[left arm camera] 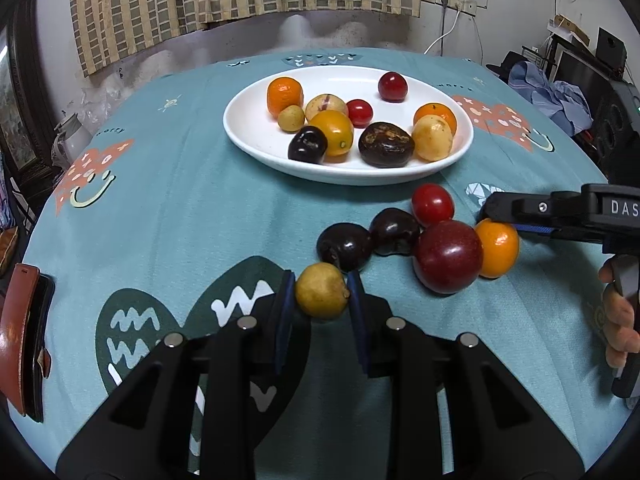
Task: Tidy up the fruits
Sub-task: 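Grasp the small yellow fruit with the left tool, then hold the yellow fruit with the left tool while the right tool grasps a dark plum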
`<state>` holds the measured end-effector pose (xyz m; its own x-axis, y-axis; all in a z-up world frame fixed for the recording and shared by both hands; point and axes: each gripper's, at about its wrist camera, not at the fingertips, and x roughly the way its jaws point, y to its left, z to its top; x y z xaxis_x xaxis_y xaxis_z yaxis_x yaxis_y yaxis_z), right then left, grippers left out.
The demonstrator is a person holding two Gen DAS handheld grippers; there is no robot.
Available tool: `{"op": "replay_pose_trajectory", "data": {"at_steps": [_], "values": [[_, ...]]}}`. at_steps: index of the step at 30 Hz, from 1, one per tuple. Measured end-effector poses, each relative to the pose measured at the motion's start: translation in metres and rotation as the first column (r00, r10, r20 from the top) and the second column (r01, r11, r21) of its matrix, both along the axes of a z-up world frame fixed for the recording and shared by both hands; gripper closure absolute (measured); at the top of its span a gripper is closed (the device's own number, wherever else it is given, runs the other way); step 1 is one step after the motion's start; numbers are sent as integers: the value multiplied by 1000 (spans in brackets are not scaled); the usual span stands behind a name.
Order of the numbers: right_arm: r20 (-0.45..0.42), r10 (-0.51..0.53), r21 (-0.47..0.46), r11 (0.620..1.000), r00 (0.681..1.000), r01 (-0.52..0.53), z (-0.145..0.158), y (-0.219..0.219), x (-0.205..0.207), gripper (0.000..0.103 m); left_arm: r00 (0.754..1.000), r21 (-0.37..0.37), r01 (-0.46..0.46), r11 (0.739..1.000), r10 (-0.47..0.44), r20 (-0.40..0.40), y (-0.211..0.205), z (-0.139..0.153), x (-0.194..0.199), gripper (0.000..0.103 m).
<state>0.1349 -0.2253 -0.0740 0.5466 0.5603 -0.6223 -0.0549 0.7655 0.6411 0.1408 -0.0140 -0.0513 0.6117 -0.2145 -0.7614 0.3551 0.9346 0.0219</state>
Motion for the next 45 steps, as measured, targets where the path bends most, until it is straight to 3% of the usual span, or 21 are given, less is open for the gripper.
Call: {"op": "replay_pose_trajectory", "data": {"at_steps": [4, 6, 9, 11, 13, 19, 23, 25, 26, 27, 31, 34, 35, 36, 37, 39, 45], "values": [[12, -7, -1, 1000, 1000, 7, 3, -8, -5, 67, 1000, 2, 1, 1000, -1, -5, -1, -1, 0, 76], [17, -12, 29, 1000, 1000, 12, 5, -14, -7, 87, 1000, -2, -2, 1000, 2, 1, 0, 1, 0, 76], [69, -22, 2, 1000, 997, 22, 24, -19, -12, 88, 1000, -31, -17, 999, 18, 13, 5, 8, 0, 76], [75, 23, -101, 995, 997, -16, 31, -9, -12, 88, 1000, -56, -12, 998, 12, 11, 6, 11, 1, 76], [88, 0, -198, 980, 996, 18, 31, -2, -16, 87, 1000, -45, -9, 999, 10, 10, 5, 10, 0, 76], [34, 48, -84, 995, 998, -45, 17, 3, -6, 85, 1000, -37, 0, 999, 0, 6, 1, 8, -1, 76], [40, 40, -109, 993, 998, -36, 17, 7, -5, 85, 1000, -30, 2, 1000, -2, -3, 0, 6, 1, 76], [23, 32, -73, 997, 999, -31, 17, 4, -4, 74, 1000, -31, 2, 1000, -2, -6, 0, 5, 2, 76], [14, 26, -53, 998, 1000, -25, 16, 2, -4, 57, 1000, -32, 2, 999, -2, -7, 0, 5, 2, 76], [2, 18, -65, 998, 1000, -17, 14, 3, -4, 48, 1000, -30, 1, 1000, -2, -8, 0, 5, 2, 76], [17, 42, -124, 991, 999, -40, 13, 14, -4, 48, 1000, -28, -2, 1000, 1, -10, 0, 4, 3, 76], [30, 51, -124, 991, 998, -47, 13, 17, -4, 58, 1000, -30, -5, 1000, 4, -16, 1, 4, 4, 76], [34, 49, -109, 993, 998, -45, 13, 15, -5, 65, 1000, -32, -4, 999, 3, -18, 1, 3, 4, 76], [37, 44, -97, 994, 998, -41, 14, 13, -4, 81, 1000, -33, -3, 999, 2, -19, 1, 3, 4, 76], [35, 40, -83, 996, 999, -37, 14, 9, -4, 90, 1000, -32, -2, 999, 1, -20, 1, 3, 4, 76], [43, 24, -63, 998, 999, -22, 16, 3, -5, 100, 1000, -32, -2, 999, 1, -17, 1, 4, 3, 76], [39, 31, -140, 990, 999, -25, 21, 11, -5, 98, 1000, -45, -3, 999, 2, -23, 3, 3, 3, 76]]}}
